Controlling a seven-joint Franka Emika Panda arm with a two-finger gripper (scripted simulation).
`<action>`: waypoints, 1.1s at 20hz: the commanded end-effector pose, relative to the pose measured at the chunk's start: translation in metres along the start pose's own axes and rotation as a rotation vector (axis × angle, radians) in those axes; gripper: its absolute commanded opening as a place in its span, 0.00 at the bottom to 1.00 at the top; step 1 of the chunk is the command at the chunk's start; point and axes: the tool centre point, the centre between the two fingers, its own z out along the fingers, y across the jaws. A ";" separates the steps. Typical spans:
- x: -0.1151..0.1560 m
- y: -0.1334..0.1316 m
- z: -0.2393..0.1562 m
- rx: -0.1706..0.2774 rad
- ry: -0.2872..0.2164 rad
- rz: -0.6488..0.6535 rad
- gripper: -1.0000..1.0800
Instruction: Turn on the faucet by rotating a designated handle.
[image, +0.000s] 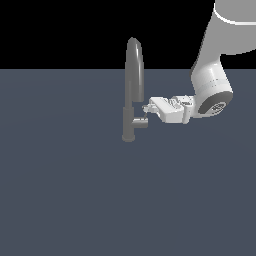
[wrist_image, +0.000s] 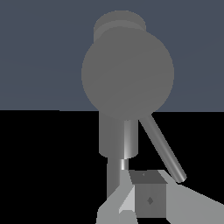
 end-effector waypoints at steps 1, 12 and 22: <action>0.003 0.007 0.000 -0.004 -0.004 0.009 0.00; 0.018 0.032 0.000 -0.004 -0.003 0.007 0.00; 0.049 0.051 0.000 -0.004 -0.004 0.008 0.00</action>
